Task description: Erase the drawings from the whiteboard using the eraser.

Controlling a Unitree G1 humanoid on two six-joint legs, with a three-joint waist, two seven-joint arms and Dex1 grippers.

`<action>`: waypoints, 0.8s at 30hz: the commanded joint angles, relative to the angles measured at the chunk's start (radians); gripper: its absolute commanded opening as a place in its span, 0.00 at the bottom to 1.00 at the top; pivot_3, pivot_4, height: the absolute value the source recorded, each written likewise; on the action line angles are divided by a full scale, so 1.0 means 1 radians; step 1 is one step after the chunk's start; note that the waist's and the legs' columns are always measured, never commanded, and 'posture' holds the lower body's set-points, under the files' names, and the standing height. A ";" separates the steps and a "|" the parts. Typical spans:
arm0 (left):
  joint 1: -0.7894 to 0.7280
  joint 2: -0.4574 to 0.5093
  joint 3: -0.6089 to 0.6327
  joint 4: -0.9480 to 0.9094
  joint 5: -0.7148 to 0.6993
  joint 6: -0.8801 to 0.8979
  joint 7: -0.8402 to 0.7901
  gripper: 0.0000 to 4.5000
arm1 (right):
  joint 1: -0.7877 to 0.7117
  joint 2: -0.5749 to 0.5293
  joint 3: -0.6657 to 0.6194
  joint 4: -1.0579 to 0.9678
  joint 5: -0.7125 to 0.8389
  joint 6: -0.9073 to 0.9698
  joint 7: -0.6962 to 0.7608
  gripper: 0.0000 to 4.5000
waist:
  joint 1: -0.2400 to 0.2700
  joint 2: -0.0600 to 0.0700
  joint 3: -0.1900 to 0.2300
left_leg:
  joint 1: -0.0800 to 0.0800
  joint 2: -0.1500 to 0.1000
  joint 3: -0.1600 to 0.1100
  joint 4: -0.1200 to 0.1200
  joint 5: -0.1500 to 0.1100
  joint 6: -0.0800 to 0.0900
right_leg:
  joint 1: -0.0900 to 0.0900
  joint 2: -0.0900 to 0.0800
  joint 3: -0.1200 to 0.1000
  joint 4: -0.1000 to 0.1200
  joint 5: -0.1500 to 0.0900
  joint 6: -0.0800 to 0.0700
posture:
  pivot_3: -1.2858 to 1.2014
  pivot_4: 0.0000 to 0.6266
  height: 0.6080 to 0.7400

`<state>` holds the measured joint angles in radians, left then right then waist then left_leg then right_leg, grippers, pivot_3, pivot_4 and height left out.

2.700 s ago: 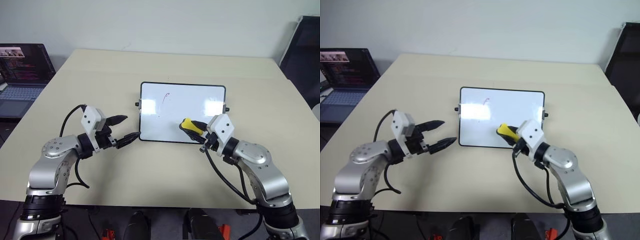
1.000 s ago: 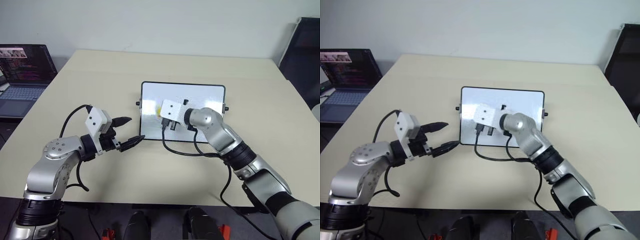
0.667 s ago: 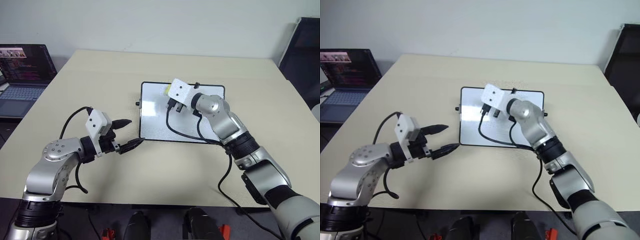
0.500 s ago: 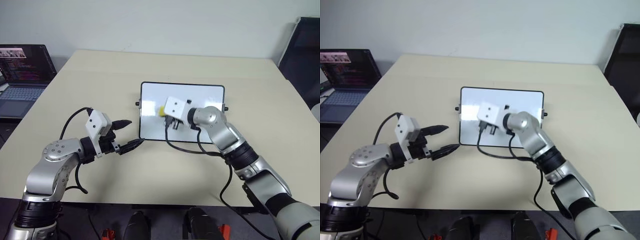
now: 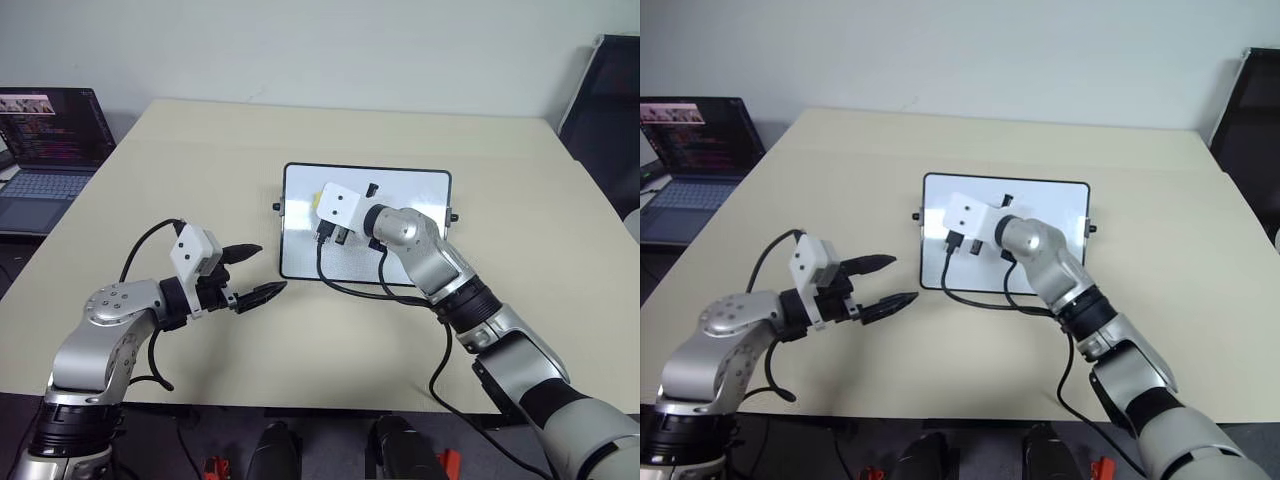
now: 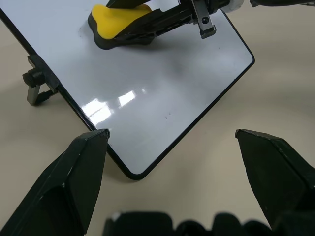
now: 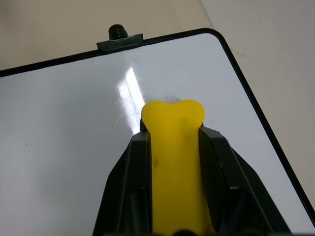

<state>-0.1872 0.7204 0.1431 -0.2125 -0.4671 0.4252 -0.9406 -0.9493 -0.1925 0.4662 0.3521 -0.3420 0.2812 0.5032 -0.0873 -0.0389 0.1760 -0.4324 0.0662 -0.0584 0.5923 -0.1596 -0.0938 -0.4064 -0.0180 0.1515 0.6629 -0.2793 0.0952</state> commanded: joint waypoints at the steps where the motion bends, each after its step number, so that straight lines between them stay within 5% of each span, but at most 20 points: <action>1: 0.000 0.005 0.011 -0.006 -0.001 -0.027 -0.009 1.00 | 0.004 -0.013 0.005 0.018 0.015 0.047 0.098 0.22 | 0.000 0.000 0.000 | 0.000 0.000 0.000 0.000 0.000 0.000 | 0.000 0.000 0.000 0.000 0.000 0.000 | 0.52 0.24 1.00; 8: 0.004 0.006 0.015 0.007 0.002 -0.042 -0.016 1.00 | 0.100 -0.107 0.072 -0.111 0.015 0.076 0.322 0.22 | 0.003 0.000 0.000 | 0.000 0.000 0.000 0.001 0.000 0.000 | 0.001 0.000 0.000 0.000 -0.002 0.000 | 0.52 0.24 1.00; 16: -0.010 0.003 0.005 0.024 0.006 -0.052 -0.024 1.00 | -0.023 -0.008 -0.021 0.060 -0.019 -0.033 0.030 0.22 | -0.003 0.000 0.000 | 0.002 0.000 0.000 0.001 0.001 0.001 | 0.000 0.000 0.000 0.002 0.002 -0.003 | 0.52 0.24 1.00; 24: -0.008 -0.004 -0.001 0.022 0.008 -0.060 -0.023 1.00 | -0.121 0.032 -0.044 0.218 0.009 -0.056 0.012 0.22 | -0.003 0.000 0.000 | 0.001 0.000 0.000 0.000 0.001 0.001 | 0.000 0.000 0.000 0.000 0.001 -0.003 | 0.52 0.24 1.00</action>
<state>-0.1838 0.7172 0.1411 -0.1752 -0.4588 0.3834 -0.9633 -1.0584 -0.1519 0.4494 0.5273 -0.3310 0.2200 0.5275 -0.0898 -0.0388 0.1760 -0.4309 0.0666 -0.0583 0.5922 -0.1587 -0.0930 -0.4064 -0.0177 0.1516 0.6634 -0.2780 0.0925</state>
